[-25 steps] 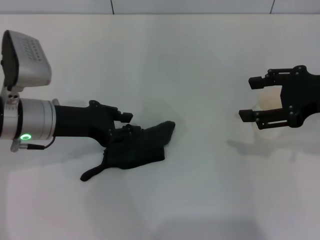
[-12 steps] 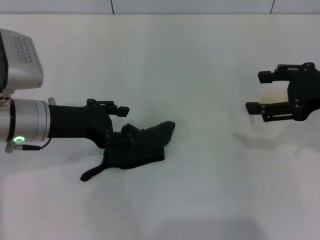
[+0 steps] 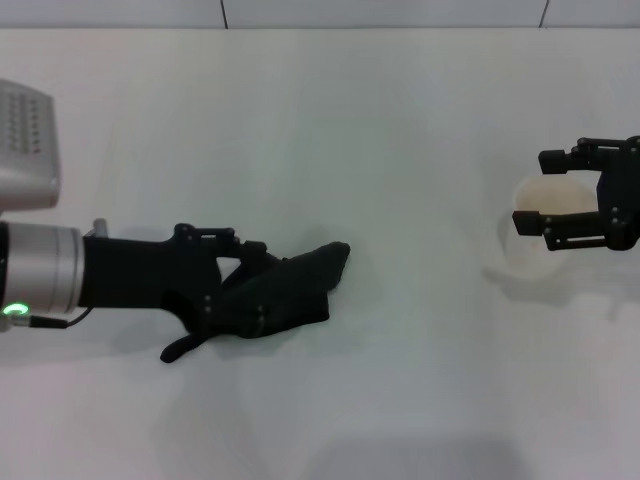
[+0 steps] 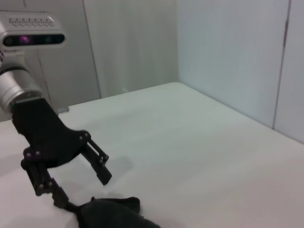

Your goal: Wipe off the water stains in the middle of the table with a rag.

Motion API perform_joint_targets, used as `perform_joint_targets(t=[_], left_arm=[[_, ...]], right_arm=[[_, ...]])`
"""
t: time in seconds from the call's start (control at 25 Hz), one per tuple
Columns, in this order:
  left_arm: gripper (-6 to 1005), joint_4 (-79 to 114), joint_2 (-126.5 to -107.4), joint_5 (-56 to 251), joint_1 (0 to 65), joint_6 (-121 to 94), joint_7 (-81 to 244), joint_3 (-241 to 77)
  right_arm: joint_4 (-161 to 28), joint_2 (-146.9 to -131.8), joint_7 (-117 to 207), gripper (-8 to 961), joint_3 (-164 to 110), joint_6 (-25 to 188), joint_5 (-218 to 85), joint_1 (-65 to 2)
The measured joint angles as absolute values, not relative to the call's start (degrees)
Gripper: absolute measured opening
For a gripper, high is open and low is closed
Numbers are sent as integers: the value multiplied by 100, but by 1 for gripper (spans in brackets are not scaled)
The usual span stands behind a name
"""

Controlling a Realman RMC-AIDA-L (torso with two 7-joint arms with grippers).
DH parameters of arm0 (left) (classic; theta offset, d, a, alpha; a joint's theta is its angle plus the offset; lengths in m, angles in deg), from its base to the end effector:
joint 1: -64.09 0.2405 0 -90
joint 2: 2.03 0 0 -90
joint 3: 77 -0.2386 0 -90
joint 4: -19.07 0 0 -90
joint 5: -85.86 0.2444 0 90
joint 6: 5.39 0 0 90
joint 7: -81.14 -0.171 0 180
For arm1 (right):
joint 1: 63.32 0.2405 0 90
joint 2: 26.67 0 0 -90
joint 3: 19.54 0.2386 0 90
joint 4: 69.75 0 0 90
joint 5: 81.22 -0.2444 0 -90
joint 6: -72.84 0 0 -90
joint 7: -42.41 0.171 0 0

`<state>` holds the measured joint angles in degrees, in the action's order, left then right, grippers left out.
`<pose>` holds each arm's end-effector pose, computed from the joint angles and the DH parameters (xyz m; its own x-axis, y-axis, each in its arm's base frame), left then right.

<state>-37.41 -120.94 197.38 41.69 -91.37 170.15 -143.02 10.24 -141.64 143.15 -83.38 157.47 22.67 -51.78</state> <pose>-0.2307 0.3419 -0.0317 0.9253 0.2735 0.2626 0.3084 -0.9458 -0.1017 0.2126 0.3462 0.0689 0.9089 -0.2329 -0.3461 -0.3541 -0.8692 -0.3452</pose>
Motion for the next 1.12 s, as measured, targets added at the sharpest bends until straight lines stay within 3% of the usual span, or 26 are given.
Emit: perform_joint_targets(t=[0.24,0.76,1.12], left_arm=[[786,-4191,-12094,19673,4490,-9293,16819,-14302],[783,-4101,-12097,19323,4598,-10095,15949,-13385],[776,-3761,-12000,19389,4525,-10041,15436,-12866]], right_arm=[[1006,-14163,14229,814,-8336,15872,2326,-5185],[974,-14163,14087,815,-8392,16055,2354,-5180],[851,-14169,14101,814,-8456,15975,2288,-5163]])
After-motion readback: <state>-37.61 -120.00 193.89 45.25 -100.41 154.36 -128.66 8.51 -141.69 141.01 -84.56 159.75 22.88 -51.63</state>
